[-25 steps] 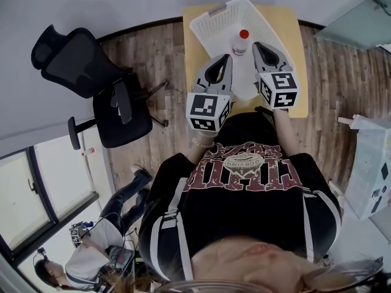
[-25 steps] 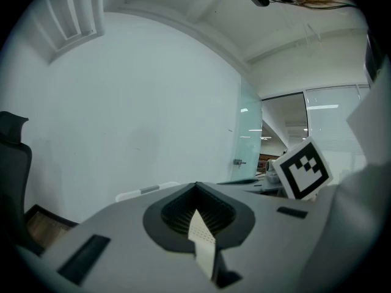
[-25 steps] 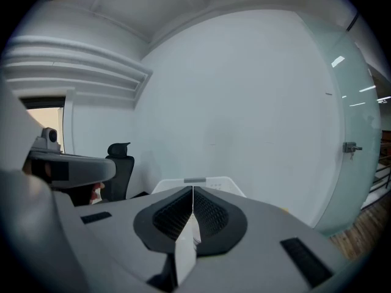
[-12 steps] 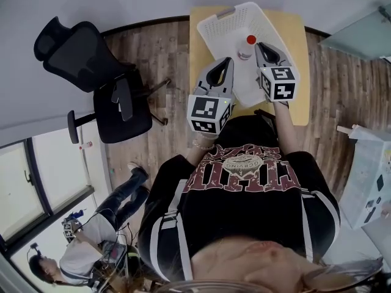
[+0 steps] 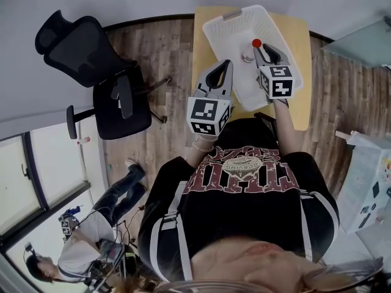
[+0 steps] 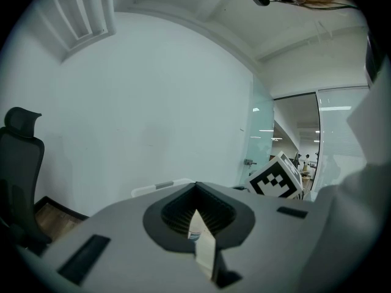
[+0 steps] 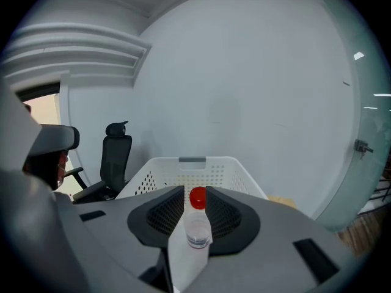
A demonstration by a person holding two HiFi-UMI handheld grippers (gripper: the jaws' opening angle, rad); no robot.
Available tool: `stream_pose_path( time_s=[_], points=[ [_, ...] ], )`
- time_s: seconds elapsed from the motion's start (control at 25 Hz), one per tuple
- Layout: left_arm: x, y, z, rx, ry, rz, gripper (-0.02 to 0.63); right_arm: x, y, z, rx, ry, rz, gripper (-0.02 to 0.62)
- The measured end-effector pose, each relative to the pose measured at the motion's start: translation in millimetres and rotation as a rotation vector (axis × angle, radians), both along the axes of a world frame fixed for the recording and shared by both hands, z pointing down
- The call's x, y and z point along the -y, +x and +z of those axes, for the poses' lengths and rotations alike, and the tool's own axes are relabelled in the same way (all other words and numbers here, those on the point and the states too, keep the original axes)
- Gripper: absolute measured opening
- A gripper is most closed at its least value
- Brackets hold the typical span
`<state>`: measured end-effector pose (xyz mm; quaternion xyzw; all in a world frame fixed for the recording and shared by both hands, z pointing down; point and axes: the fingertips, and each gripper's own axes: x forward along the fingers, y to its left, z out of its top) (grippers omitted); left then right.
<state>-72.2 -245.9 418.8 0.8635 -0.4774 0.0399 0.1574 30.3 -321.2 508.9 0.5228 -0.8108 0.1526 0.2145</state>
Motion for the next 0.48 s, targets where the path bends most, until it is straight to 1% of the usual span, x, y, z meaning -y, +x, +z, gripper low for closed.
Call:
stream_pose_path(
  time_s=[0.24,0.48],
  points=[
    [3,-7,2,-0.002,-0.008,-0.014,0.046,11,-2,7,-0.023,-0.017,0.003,0.121],
    [4,-14,4,-0.002,-0.011,-0.031,0.047,20,-6,23,-0.054,-0.054,-0.002,0.160]
  ],
)
